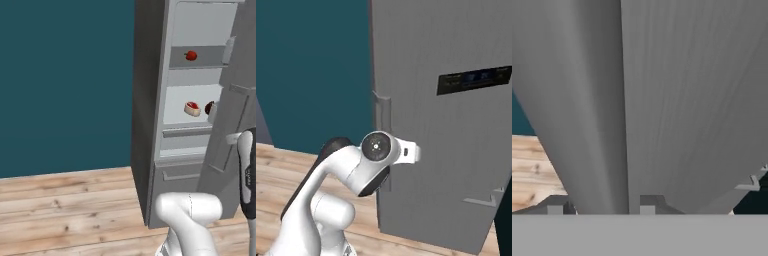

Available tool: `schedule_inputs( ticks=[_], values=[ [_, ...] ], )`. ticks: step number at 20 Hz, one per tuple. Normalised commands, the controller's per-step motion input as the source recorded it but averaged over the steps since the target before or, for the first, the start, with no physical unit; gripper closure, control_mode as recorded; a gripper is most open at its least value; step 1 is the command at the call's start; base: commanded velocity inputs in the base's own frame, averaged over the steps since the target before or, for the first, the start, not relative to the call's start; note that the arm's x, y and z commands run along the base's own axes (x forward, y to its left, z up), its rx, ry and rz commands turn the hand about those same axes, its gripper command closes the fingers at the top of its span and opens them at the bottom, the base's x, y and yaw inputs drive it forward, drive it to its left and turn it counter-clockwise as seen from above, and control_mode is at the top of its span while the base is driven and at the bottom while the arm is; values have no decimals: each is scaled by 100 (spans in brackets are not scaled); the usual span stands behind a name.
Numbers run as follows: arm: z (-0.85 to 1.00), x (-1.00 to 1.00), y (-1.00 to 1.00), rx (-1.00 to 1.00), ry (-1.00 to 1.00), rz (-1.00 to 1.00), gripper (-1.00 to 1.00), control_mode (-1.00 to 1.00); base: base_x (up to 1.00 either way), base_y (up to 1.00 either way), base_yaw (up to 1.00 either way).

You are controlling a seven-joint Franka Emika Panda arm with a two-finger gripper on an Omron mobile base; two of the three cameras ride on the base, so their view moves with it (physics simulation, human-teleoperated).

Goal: Gather the garlic and bell pepper from the fridge and place them on a tray on the dining counter. Then gather the steaks from the fridge and place them on the other tray.

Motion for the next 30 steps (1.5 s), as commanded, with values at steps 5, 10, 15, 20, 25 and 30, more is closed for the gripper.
schedule_inputs(
  ticks=[5, 10, 15, 20, 25, 30],
  values=[
    [0, -65, -100, 2, 0, 2, 100, -100, 0, 0, 0],
    [1, -25, -60, 0, 0, 1, -100, -100, 0, 0, 0],
    [0, -31, -26, 0, 0, -7, -100, -100, 0, 0, 0],
    [0, -92, -40, 0, 0, -22, -100, -100, 0, 0, 0],
    [9, -100, 1, 0, -4, -29, -100, -100, 0, 0, 0],
    [64, -64, 68, -9, -2, -17, -100, -100, 0, 0, 0]
  ],
)
